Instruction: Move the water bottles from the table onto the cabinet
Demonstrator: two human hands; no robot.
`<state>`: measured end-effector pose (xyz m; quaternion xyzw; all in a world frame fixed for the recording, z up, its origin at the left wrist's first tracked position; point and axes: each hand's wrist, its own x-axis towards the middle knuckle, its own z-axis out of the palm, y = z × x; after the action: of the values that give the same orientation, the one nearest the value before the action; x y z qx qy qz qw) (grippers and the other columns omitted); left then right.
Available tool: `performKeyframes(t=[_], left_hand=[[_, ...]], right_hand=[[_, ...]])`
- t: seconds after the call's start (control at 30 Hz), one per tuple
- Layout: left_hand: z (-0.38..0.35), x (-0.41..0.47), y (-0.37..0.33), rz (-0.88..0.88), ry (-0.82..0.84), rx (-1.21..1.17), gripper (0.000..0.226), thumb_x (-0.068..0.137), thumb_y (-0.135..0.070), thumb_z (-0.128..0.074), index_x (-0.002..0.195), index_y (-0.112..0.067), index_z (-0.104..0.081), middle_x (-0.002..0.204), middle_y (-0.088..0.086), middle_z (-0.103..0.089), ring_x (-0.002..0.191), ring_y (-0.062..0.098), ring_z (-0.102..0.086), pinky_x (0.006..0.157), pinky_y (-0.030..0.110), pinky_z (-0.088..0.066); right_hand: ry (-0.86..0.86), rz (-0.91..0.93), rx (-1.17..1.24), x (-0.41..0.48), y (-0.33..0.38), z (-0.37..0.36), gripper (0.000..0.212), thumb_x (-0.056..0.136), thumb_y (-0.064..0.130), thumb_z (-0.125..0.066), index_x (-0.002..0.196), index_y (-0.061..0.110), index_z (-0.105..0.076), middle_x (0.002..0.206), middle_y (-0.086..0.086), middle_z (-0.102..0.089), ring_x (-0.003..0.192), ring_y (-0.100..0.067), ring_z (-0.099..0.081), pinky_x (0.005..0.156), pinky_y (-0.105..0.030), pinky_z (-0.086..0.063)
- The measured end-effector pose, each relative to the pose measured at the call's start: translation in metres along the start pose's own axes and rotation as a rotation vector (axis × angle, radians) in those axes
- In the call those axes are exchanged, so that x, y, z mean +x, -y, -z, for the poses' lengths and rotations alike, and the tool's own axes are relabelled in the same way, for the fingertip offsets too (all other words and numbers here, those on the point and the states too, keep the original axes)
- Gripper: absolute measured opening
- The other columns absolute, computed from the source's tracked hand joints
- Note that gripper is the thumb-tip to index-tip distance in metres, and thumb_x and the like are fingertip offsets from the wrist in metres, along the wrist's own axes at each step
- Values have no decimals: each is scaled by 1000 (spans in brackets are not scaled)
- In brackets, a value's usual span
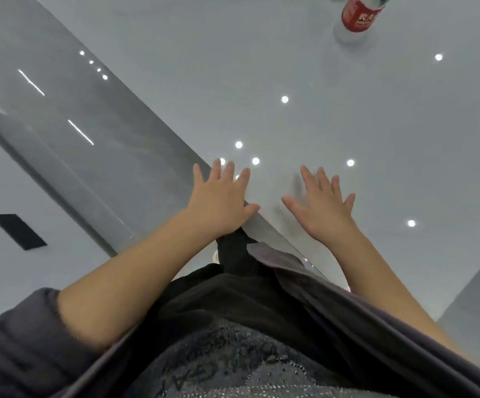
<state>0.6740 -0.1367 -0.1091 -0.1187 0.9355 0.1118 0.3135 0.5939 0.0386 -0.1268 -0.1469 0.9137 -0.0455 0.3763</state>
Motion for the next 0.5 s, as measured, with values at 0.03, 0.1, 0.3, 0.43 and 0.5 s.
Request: performKeyframes(t=[0.03, 0.1, 0.3, 0.43, 0.5], left_hand=[[10, 14, 5, -13, 5, 26, 73, 95, -59, -32, 153, -22, -7, 161, 10, -6, 148, 32, 4, 115, 61, -2], [30, 39, 13, -37, 17, 69, 73, 96, -59, -31, 153, -22, -5, 161, 9, -4, 148, 32, 4, 115, 60, -2], [82, 99, 33, -79, -8, 71, 73, 95, -59, -31, 153, -23, -7, 161, 7, -6, 148, 31, 1, 115, 59, -4], [104, 140, 55, -132, 11, 82, 71, 95, -59, -32, 152, -23, -10, 161, 5, -9, 148, 29, -2, 115, 58, -8], [117, 164, 69, -162, 34, 90, 71, 95, -58, -32, 152, -22, -10, 160, 4, -10, 148, 28, -2, 115, 57, -8]], right_hand=[[-9, -16, 17, 11, 5, 8, 74, 97, 58, -36, 156, 33, 0, 165, -2, 8, 150, -31, 12, 116, -62, 4], [-32, -42, 50, 30, 15, 24, 74, 96, 58, -36, 156, 33, 0, 165, -3, 7, 150, -31, 11, 116, -62, 4], [-76, -83, 118, 65, 44, 70, 74, 96, 59, -35, 156, 32, 1, 165, -3, 8, 150, -31, 12, 116, -61, 5], [-103, -163, 210, 93, 56, 87, 74, 97, 58, -37, 156, 32, 0, 165, -2, 8, 150, -29, 12, 117, -60, 6], [-110, -228, 276, 110, 63, 93, 74, 97, 56, -38, 155, 32, 1, 165, -2, 8, 150, -29, 12, 117, -59, 6]])
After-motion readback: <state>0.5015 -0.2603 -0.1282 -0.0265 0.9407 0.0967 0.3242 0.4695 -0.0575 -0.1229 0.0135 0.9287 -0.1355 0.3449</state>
